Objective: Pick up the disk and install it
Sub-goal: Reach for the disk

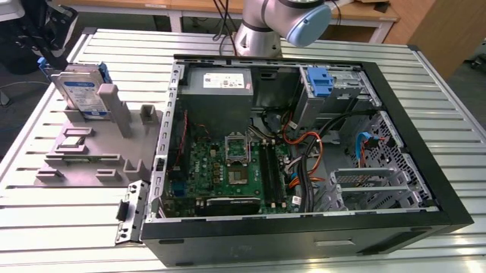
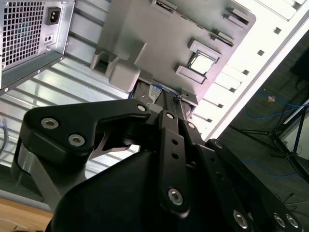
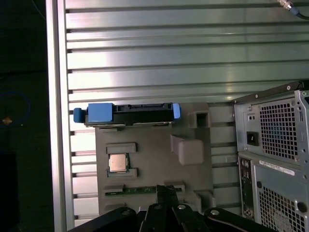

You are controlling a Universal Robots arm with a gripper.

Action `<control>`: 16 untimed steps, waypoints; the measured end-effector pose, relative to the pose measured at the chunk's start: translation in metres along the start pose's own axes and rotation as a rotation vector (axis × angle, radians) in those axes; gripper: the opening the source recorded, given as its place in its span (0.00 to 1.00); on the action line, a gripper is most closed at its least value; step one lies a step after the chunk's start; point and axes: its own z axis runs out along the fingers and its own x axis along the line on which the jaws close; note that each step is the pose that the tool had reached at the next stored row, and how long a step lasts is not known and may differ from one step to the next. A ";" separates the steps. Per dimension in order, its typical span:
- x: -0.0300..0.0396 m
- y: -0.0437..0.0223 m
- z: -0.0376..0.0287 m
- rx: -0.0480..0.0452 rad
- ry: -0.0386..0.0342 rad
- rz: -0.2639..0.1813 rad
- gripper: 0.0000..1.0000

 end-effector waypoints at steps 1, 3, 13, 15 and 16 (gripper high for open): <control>0.0000 0.0000 0.0000 0.0001 0.0001 0.000 0.11; 0.0001 0.0001 0.0000 0.0001 0.0001 0.000 0.11; 0.0080 0.0160 0.0047 -0.0056 0.0004 0.000 0.11; 0.0117 0.0197 0.0067 -0.0079 0.0006 0.000 0.11; 0.0136 0.0214 0.0077 -0.0090 0.0008 0.000 0.11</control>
